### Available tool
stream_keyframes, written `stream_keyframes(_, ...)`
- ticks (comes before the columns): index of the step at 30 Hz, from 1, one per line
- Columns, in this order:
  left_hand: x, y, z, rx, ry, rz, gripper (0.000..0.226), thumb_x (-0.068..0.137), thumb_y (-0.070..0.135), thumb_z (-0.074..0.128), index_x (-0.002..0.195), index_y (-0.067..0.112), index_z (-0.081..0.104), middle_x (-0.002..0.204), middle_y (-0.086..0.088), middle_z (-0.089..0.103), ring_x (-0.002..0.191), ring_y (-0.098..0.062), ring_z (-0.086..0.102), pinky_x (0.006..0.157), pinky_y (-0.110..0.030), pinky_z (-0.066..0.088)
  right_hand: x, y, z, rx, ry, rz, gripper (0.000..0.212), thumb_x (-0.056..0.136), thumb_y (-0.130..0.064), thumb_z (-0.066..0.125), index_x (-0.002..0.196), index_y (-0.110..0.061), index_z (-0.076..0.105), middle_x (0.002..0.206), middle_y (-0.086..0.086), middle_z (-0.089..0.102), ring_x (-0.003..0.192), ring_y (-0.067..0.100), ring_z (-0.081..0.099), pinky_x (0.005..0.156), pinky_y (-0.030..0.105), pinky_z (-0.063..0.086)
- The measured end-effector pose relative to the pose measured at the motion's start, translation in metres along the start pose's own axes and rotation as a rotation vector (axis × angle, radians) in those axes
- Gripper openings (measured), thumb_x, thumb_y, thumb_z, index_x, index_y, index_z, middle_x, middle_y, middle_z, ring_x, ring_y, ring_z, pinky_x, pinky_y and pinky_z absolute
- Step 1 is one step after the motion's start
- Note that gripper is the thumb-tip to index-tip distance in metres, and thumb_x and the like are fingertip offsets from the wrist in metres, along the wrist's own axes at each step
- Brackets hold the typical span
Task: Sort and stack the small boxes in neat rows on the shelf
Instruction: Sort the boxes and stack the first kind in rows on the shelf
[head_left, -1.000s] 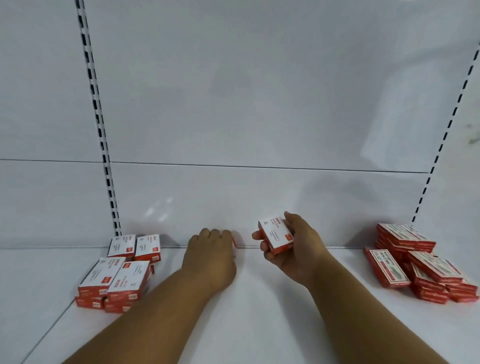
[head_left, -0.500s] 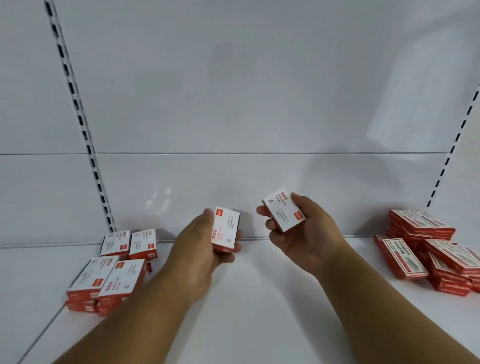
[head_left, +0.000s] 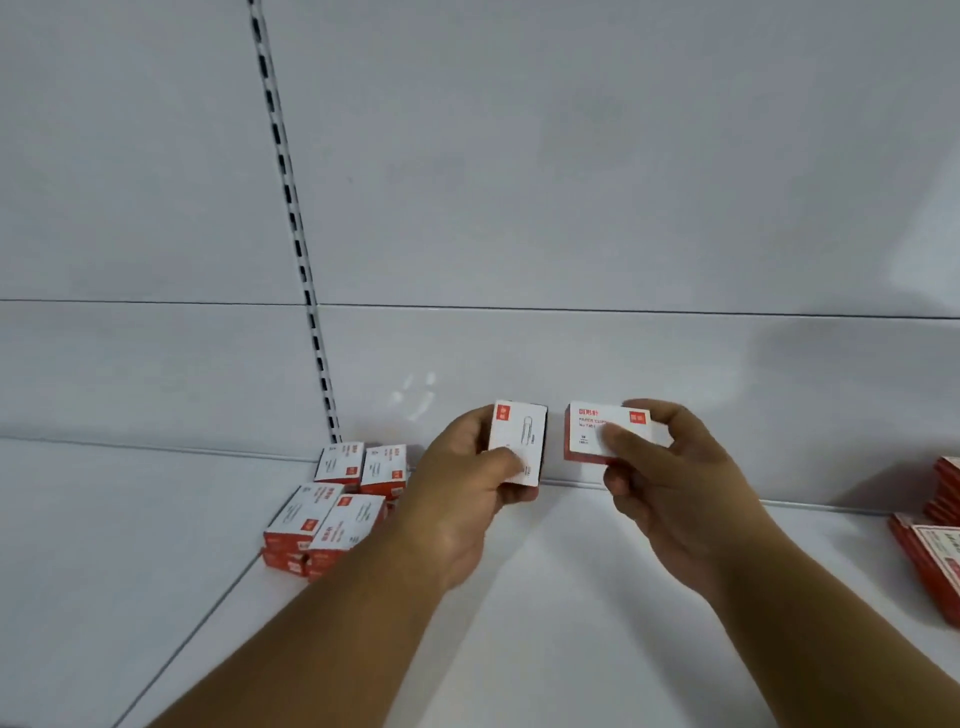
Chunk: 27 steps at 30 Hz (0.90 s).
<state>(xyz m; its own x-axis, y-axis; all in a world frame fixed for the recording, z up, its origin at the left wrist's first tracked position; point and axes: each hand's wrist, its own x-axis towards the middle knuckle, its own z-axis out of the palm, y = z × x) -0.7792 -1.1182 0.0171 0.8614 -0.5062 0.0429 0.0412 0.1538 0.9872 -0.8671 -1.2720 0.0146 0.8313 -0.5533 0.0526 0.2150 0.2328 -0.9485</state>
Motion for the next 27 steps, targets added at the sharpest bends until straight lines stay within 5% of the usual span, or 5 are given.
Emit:
stream_keyframes(7,-0.033,0.013,-0.039,0.120,0.095,0.112,0.057,0.090,-0.005,0.062,0.125,0.040,0.056,0.108,-0.003,0.071,0.080,-0.020,0.075,0.085,-0.042,0.059,-0.019,0.000,0.034,-0.058,-0.148,0.070,0.035,0.092,0.003,0.057,0.117,-0.021,0.062,0.088,0.014,0.072,0.067,0.021,0.048,0.068,0.034,0.042)
stream_keyframes(13,-0.032,0.046,-0.107,0.471,0.207,0.245,0.036,0.093,0.022,0.066,0.122,0.044,0.061,0.106,0.016,0.069,0.073,-0.001,0.071,0.058,-0.016,0.052,-0.003,0.000,0.098,-0.275,-0.088,0.005,0.018,0.093,-0.010,0.062,0.109,-0.016,0.060,0.089,0.014,0.074,0.068,0.023,0.065,0.060,0.033,0.049)
stream_keyframes(17,-0.013,0.052,-0.143,0.657,0.187,0.155,0.036,0.092,0.032,0.066,0.124,0.045,0.055,0.114,0.014,0.062,0.075,-0.003,0.067,0.049,-0.014,0.049,0.014,0.017,0.148,-0.437,-0.084,-0.013,0.014,0.096,-0.015,0.059,0.107,-0.022,0.064,0.097,0.009,0.072,0.081,0.022,0.072,0.065,0.031,0.061)
stream_keyframes(20,0.003,0.046,-0.161,0.728,0.123,0.130,0.035,0.092,0.032,0.066,0.126,0.036,0.057,0.125,0.009,0.058,0.094,-0.013,0.067,0.066,-0.026,0.059,0.029,0.035,0.174,-0.607,-0.016,-0.047,0.019,0.091,-0.022,0.067,0.107,-0.023,0.057,0.096,0.006,0.070,0.076,0.018,0.071,0.054,0.022,0.053)
stream_keyframes(27,0.035,0.024,-0.190,0.784,-0.028,0.168,0.030,0.090,0.032,0.069,0.119,0.032,0.063,0.108,0.010,0.069,0.080,-0.009,0.073,0.067,-0.029,0.062,0.048,0.061,0.195,-1.072,0.131,-0.063,0.021,0.090,-0.036,0.067,0.103,-0.022,0.059,0.094,-0.005,0.066,0.075,0.009,0.066,0.060,0.022,0.054)
